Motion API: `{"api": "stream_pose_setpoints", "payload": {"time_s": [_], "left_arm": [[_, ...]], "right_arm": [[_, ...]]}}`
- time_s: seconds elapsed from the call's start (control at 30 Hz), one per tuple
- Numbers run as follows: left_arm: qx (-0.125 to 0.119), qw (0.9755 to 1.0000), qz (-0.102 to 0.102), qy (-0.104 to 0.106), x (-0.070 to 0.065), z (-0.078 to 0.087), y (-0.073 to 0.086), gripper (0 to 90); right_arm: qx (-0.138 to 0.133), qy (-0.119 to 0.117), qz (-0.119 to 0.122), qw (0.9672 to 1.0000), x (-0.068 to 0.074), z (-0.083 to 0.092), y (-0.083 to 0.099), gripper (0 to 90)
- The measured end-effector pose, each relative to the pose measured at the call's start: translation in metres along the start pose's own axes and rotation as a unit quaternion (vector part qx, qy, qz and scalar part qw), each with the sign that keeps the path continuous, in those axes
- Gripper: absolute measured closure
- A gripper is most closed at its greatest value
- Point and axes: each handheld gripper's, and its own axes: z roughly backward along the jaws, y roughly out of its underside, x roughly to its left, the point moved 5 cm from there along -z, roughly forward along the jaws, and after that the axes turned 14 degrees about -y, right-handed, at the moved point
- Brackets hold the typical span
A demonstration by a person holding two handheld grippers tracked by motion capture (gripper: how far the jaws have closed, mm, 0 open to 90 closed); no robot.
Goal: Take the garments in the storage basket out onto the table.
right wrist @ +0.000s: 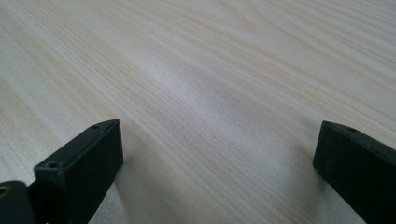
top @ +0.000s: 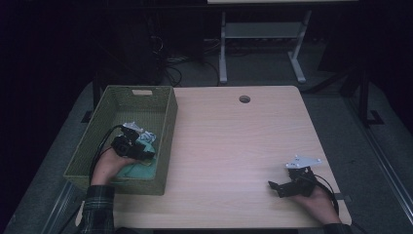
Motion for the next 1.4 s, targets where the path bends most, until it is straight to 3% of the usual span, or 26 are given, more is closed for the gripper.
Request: {"api": "stream_pose_setpoints", "payload": {"time_s": [0.13, 0.2, 0.47, 0.6, 0.73, 0.87, 1.03, 1.4], "left_arm": [[0.013, 0.9999, 0.000, 0.004, 0.000, -0.002, 0.001, 48.3], [0.013, 0.9998, 0.011, 0.008, -0.001, -0.002, 0.001, 54.3], [0.035, 0.9991, 0.021, 0.007, 0.002, -0.002, 0.003, 78.8], [0.034, 0.9991, 0.022, 0.009, 0.002, 0.000, 0.003, 82.5], [0.009, 0.9992, 0.038, 0.014, 0.004, 0.006, 0.000, 83.1], [-0.009, 0.9991, 0.040, 0.014, 0.007, 0.011, -0.001, 83.1], [-0.041, 0.9975, 0.054, 0.018, 0.010, 0.019, -0.004, 83.4], [-0.132, 0.9870, 0.092, 0.006, 0.020, 0.046, -0.012, 83.8]], "right_arm": [[0.000, 0.000, 0.000, 1.0000, 0.000, 0.000, 0.000, 1.2], [0.000, 0.000, 0.000, 1.0000, 0.000, 0.000, 0.000, 1.1], [0.000, 0.000, 0.000, 1.0000, 0.000, 0.000, 0.000, 1.2], [0.000, 0.000, 0.000, 1.0000, 0.000, 0.000, 0.000, 1.2], [-0.001, 0.000, 0.000, 1.0000, 0.000, 0.000, 0.000, 1.1], [-0.001, -0.001, 0.000, 1.0000, 0.000, 0.000, 0.000, 1.1], [-0.002, -0.001, -0.001, 1.0000, 0.000, 0.000, 0.000, 1.2], [-0.002, -0.001, -0.002, 1.0000, 0.000, 0.000, 0.000, 1.2]]}}
